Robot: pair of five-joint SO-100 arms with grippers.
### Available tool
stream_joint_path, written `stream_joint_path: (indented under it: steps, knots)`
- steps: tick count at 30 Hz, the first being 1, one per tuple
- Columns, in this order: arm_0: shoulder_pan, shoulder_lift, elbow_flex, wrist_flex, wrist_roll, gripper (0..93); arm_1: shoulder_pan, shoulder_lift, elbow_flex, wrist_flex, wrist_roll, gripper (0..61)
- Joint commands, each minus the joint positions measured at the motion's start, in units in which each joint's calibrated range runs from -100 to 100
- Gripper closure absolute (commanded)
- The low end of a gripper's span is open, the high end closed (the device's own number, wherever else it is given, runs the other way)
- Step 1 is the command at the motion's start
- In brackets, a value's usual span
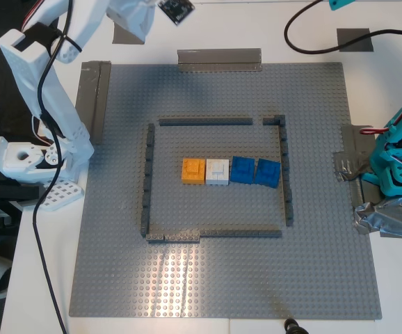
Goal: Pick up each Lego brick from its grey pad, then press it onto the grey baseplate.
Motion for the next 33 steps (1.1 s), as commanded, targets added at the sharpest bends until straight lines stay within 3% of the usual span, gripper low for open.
stream_joint_path:
  steps: [1,13,18,33]
  knots:
    - [1.55,-0.01,-2.54,0.08,0.16,92.7,-3.26,-2.51,-1.12,0.31,0.15,61.3]
    - [-0.34,-0.18,0.53,-0.33,-0.48,92.7,-2.53,-12.38,11.88,-2.21,1.86,61.3]
    - [0.24,-0.61,1.71,0.08,-7.12,92.7,-0.65,-18.64,21.46,-6.93,2.93,61.3]
    - [-0.19,-0.18,4.96,4.96,-11.57,92.7,0.66,-17.96,22.09,-8.15,2.89,61.3]
